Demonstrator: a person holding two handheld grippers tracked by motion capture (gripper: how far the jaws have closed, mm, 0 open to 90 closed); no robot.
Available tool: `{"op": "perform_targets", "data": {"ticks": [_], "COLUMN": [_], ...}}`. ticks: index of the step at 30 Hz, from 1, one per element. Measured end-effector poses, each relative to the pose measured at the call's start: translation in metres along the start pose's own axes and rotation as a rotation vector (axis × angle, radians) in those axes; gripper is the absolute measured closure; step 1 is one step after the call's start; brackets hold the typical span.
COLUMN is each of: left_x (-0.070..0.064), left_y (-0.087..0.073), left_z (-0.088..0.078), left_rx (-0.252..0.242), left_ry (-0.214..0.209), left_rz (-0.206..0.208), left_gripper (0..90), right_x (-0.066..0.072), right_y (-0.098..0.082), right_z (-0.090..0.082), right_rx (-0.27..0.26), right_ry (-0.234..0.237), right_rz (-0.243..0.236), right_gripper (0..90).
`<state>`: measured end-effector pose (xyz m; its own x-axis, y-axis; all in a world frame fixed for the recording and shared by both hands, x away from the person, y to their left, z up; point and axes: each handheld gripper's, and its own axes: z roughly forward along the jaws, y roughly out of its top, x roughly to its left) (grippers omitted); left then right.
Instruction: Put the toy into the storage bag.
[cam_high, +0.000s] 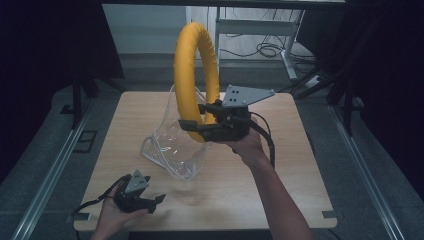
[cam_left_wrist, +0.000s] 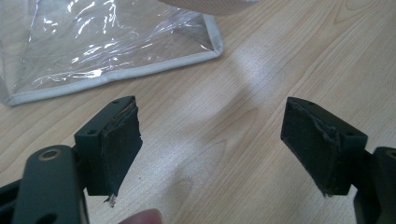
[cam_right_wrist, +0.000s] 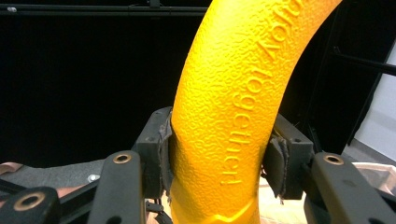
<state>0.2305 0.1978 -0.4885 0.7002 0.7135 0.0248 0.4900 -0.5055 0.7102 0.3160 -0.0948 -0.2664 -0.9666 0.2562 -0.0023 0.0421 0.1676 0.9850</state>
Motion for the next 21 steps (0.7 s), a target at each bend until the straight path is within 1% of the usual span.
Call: {"op": "perform_targets", "data": {"ticks": [9, 21], "left_x": [0.000, 0.000], "left_y": [0.000, 0.000], "left_z": [-0.001, -0.001], "left_rx": [0.000, -0.002], "left_ry": [0.001, -0.001], "left_rz": [0.002, -0.001], "left_gripper": [19.9, 19.9], "right_x": [0.001, 0.002], "right_y": [0.000, -0.001], "right_z": [0.017, 0.034], "right_rx": [0.007, 0.011], "right_ry": [0.027, 0.063], "right_rz": [0.010, 0.024], "right_gripper": [49.4, 49.3]}}
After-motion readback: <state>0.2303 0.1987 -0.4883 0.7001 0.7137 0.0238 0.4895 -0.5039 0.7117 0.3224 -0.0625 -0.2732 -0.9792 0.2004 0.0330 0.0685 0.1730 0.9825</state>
